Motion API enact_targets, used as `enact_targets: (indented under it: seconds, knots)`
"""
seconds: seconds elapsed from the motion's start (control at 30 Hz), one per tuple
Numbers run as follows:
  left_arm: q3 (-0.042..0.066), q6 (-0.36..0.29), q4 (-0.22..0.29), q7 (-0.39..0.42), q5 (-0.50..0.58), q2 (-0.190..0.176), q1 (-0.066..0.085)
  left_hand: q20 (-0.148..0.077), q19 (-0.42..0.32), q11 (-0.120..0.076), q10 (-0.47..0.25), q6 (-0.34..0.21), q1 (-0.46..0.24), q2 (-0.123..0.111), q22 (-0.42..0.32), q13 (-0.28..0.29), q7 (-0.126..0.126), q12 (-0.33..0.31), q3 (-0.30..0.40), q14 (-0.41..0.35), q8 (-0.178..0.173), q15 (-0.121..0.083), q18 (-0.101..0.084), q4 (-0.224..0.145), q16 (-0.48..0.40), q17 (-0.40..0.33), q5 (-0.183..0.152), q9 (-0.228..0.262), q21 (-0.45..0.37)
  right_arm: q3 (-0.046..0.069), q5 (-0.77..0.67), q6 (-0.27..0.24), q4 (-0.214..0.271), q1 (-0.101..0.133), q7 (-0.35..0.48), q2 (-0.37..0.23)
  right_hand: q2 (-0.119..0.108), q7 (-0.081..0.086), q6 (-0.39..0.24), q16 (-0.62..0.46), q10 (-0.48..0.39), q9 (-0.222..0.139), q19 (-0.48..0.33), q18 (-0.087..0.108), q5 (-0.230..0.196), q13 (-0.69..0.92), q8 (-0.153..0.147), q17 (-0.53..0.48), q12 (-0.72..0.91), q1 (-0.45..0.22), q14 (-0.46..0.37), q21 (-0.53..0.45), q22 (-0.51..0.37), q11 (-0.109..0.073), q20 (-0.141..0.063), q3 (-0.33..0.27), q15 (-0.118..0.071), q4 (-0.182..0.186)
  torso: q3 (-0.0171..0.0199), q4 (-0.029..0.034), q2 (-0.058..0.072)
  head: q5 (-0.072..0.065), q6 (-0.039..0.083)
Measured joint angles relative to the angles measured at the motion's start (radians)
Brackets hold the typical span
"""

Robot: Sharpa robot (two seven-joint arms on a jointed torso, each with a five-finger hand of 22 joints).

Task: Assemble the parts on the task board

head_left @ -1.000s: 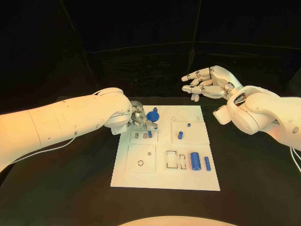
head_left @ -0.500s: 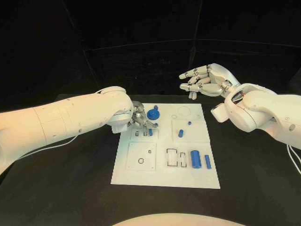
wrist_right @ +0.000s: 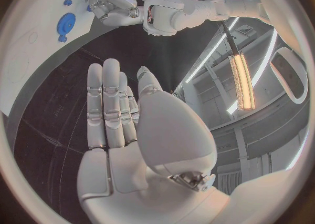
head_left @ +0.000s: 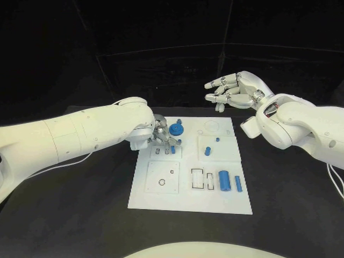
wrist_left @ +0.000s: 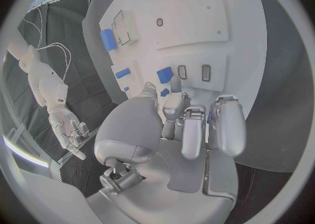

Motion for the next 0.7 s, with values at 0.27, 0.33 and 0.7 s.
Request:
enact_targets:
  seconds: [0.27,0.33,0.7]
  knots:
    - [0.0,0.01,-0.011,0.0,0.0,0.012,-0.002,0.0,0.0,0.0,0.0,-0.007,0.031,0.008,0.005,0.001,0.0,0.002,-0.006,0.004,0.009,-0.004,0.0,-0.006,0.0,0.0,0.0,0.014,0.005,0.0,0.001,0.002,-0.001,0.0,-0.001,0.003,0.005,0.004,-0.004,-0.006,-0.004,0.0,0.0,0.0,0.0,-0.001,0.0,0.002,0.0,0.005,0.004,-0.004,-0.002,0.004,0.0,0.0,0.004,0.0,0.0,-0.0014,0.0,-0.001,-0.003]
    - [-0.001,0.013,-0.014,0.0,0.0,0.016,-0.002,0.0,0.0,0.0,0.0,-0.007,0.031,0.008,0.007,0.001,0.0,0.002,-0.006,0.004,0.013,-0.004,0.0,-0.006,0.0,0.0,0.0,0.015,0.005,0.0,0.002,0.003,-0.001,0.0,-0.001,0.004,0.005,0.004,-0.004,-0.006,-0.004,0.0,0.0,0.0,0.0,-0.001,0.0,0.002,0.0,0.005,0.004,-0.004,-0.002,0.004,0.0,0.0,0.004,0.0,0.0,-0.0014,0.001,-0.002,-0.004]
    - [-0.001,0.03,-0.025,0.0,-0.001,0.027,-0.004,0.0,0.0,0.0,0.0,-0.014,0.048,0.017,0.007,0.003,0.0,0.002,-0.006,0.004,0.017,-0.004,0.0,-0.007,0.0,0.0,0.0,0.023,0.005,0.0,0.013,0.008,-0.002,0.0,-0.003,0.006,0.005,0.004,-0.011,-0.011,-0.004,0.0,0.0,0.0,0.0,-0.003,0.0,0.004,0.0,0.005,0.004,-0.004,-0.003,0.004,0.0,0.0,0.004,0.0,-0.0001,-0.0014,0.001,-0.003,-0.007]
